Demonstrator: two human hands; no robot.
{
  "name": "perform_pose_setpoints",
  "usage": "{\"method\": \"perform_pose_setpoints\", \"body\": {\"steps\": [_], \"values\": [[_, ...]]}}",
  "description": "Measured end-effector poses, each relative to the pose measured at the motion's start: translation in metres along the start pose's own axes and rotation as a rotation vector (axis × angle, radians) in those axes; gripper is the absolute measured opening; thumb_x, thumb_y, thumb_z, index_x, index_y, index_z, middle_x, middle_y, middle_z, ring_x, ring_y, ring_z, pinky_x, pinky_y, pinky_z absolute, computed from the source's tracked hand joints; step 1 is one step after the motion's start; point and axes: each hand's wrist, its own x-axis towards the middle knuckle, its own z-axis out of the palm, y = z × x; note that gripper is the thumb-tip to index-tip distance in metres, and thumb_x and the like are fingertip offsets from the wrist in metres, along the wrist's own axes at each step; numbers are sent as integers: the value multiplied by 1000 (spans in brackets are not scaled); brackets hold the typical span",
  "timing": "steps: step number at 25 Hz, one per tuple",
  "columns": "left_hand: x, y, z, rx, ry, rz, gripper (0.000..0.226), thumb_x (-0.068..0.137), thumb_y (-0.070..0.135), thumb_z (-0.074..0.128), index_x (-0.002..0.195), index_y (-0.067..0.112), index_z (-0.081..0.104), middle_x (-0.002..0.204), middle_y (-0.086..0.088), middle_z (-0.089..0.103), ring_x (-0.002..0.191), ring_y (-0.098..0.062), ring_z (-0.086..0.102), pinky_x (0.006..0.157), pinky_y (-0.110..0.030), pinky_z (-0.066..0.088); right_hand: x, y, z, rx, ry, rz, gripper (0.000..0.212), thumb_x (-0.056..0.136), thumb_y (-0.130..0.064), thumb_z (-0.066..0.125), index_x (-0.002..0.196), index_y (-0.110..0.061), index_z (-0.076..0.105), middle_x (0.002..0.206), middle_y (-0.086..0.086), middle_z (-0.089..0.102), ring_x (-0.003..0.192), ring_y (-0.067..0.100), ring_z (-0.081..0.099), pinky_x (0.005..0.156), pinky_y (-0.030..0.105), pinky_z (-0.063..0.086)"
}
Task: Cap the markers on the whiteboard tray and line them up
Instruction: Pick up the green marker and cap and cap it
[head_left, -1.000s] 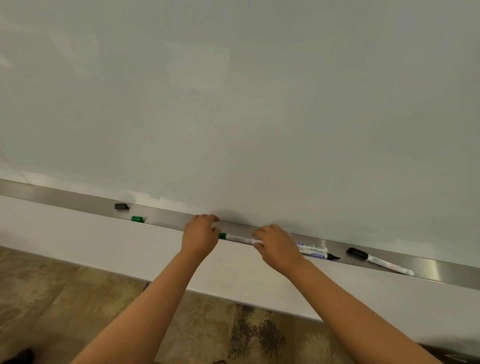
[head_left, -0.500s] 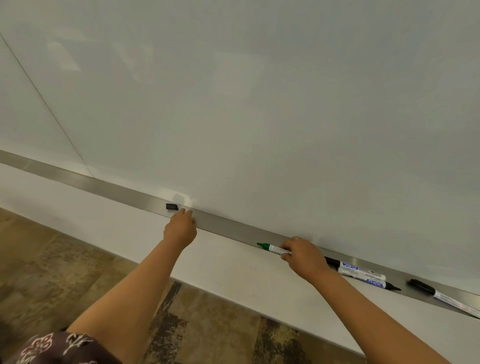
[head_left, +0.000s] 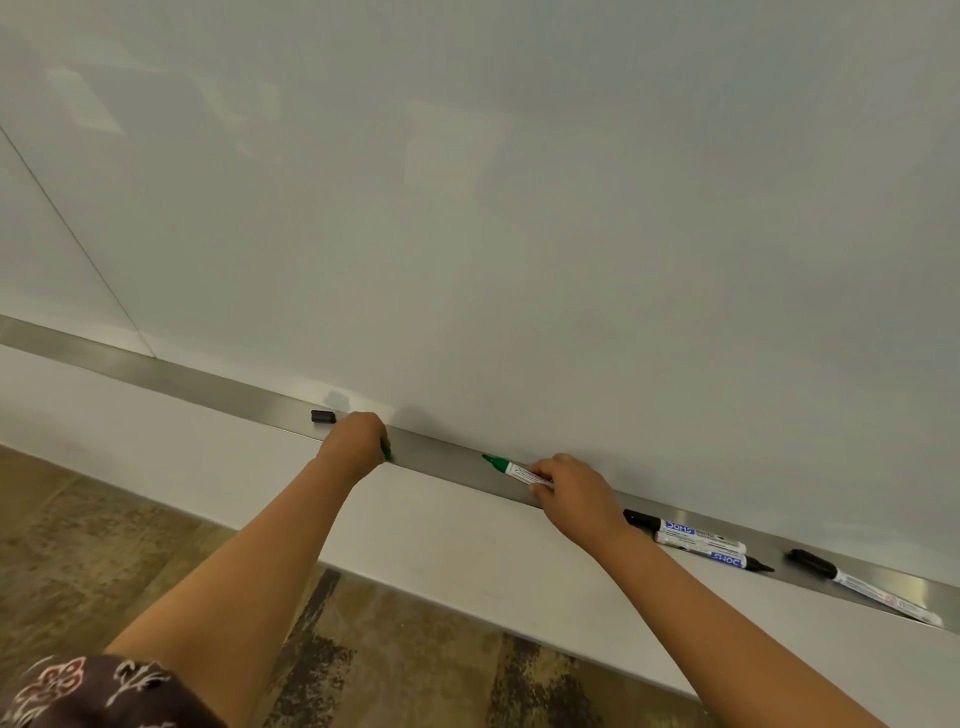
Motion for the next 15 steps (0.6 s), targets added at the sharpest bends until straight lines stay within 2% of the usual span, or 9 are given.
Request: {"method": "perform_pose_setpoints", "body": {"steps": [3,5,7,9,11,15], "values": [[-8,7,8,-173,81,59,20,82,6,62,99,3,71,105,-16,69,96,-31,63,77,-31,48,-3,-1,-4,29,24,4,29,92,-22,49,118,-19,61,106,8,61,92,23,58,75,35,47],[-13,13,13,-455,137,69,16,82,5,62,96,1,69,98,-17,68,86,-28,63,72,-30,49,-4,0,-8,65,54,15,28,92,-22,49,117,-18,62,106,9,61,92,23,58,74,33,45],[-21,26,14,-828,69,74,16,83,0,60,97,-2,66,87,-15,67,71,-20,63,63,-23,52,-8,2,-12,135,100,41,27,93,-20,49,116,-17,62,104,9,62,90,22,57,72,29,41],[-32,41,14,-1087,-30,105,21,85,-2,57,105,-4,64,80,-9,66,69,-16,64,55,-14,54,-14,5,-14,198,160,73,27,93,-20,50,116,-16,62,102,8,61,86,18,54,70,26,37],[-43,56,16,-1194,-91,162,25,87,-2,55,110,-4,62,83,-7,65,72,-16,63,55,-10,54,-22,8,-17,233,213,90,26,93,-21,50,116,-18,62,97,3,58,81,14,50,70,24,34],[-59,79,16,-1198,-132,196,24,88,-1,53,110,-1,63,82,-7,63,71,-15,60,56,-11,54,-37,12,-22,232,236,41,28,93,-23,49,119,-20,60,93,-4,53,79,9,46,69,24,34]]}}
